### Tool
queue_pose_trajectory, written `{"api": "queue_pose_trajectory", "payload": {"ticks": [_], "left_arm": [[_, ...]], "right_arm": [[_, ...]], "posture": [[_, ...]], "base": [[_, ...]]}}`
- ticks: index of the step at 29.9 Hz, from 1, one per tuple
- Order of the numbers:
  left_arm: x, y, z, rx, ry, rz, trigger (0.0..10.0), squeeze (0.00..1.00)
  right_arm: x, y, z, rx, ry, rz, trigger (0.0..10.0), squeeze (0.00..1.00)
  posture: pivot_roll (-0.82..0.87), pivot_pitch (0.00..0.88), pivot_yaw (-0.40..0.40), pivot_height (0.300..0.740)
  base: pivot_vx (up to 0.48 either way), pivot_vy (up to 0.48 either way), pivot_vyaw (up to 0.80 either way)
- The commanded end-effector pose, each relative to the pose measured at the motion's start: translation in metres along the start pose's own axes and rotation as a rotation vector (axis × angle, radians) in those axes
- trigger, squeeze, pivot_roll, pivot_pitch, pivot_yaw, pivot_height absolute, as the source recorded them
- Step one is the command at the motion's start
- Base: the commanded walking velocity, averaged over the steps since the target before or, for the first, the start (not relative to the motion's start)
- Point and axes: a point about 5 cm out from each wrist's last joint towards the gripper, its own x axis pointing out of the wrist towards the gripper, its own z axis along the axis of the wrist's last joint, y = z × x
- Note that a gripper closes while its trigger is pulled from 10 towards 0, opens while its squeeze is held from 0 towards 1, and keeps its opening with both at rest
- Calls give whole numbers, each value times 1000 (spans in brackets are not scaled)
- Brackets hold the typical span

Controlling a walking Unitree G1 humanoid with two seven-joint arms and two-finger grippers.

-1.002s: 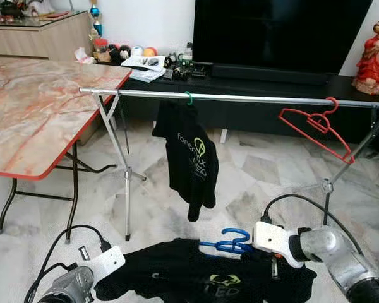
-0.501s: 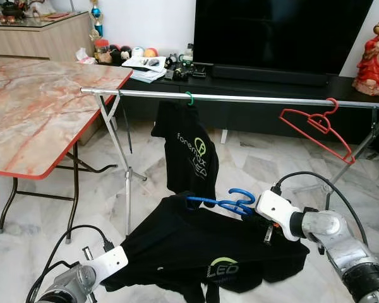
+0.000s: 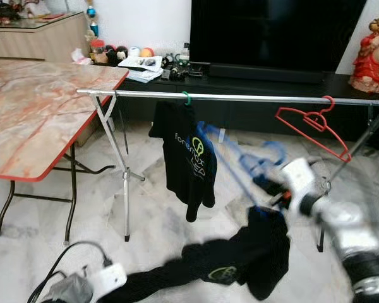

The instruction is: Hang hanger

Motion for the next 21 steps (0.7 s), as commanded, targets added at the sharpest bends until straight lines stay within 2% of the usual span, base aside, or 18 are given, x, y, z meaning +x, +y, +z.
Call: {"api": "queue_pose_trajectory", "payload": {"ticks": [1,2,5,6,7,8,9,10,12,13,14,16,17,19,21], "left_arm": [[-2,1,-17,-25,75,-8,0,0],[-1,-1,-16,-30,64,-32,0,0],[-2,1,-15,-27,53,-23,0,0],[-2,4,-11,-30,31,-2,0,0],[-2,4,-11,-30,31,-2,0,0],[-3,6,-9,-32,15,14,0,0],[-4,11,-2,-63,-29,46,0,0],[-4,11,-2,-63,-29,46,0,0],[-9,24,17,-174,-145,91,0,0],[-11,29,24,-207,-189,102,0,0],[-14,34,34,-254,-254,105,0,0],[-17,37,46,-293,-328,83,0,0],[-19,38,50,-305,-357,78,0,0],[-19,38,50,-305,-357,78,0,0],[-23,41,60,-360,-441,59,0,0]], "right_arm": [[-8,-12,-6,12,37,-90,10000,0],[-8,-18,-2,58,-7,-152,10000,0],[-8,-23,2,89,-44,-216,10000,0],[-7,-24,11,137,-136,-256,10000,0],[-7,-24,11,137,-136,-256,10000,0],[-6,-25,17,174,-202,-280,10000,0],[-5,-25,26,246,-317,-309,10000,0],[-5,-25,26,246,-317,-309,10000,0],[-2,-22,34,549,-556,-335,10000,0],[1,-19,33,652,-623,-335,10000,0],[9,-7,28,758,-669,-289,10000,0],[18,11,17,826,-681,-274,10000,0],[20,14,13,900,-704,-288,10000,0],[20,14,13,900,-704,-288,10000,0],[22,18,-3,1159,-782,-366,10000,0]], "posture": [[66,0,-18,740],[66,0,-17,740],[63,0,-16,740],[62,0,-16,740],[62,0,-16,740],[62,0,-16,740],[60,0,-18,740],[60,0,-18,740],[72,0,-22,740],[72,0,-22,740],[76,0,-22,740],[79,0,-22,740],[83,0,-22,740],[83,0,-22,740],[80,0,-23,740]], "base": [[0,0,0],[0,0,0],[0,0,0],[0,0,0],[0,0,0],[0,0,0],[0,0,0],[0,0,0],[0,0,0],[0,0,0],[0,0,0],[0,0,0],[0,0,0],[0,0,0],[0,0,0]]}}
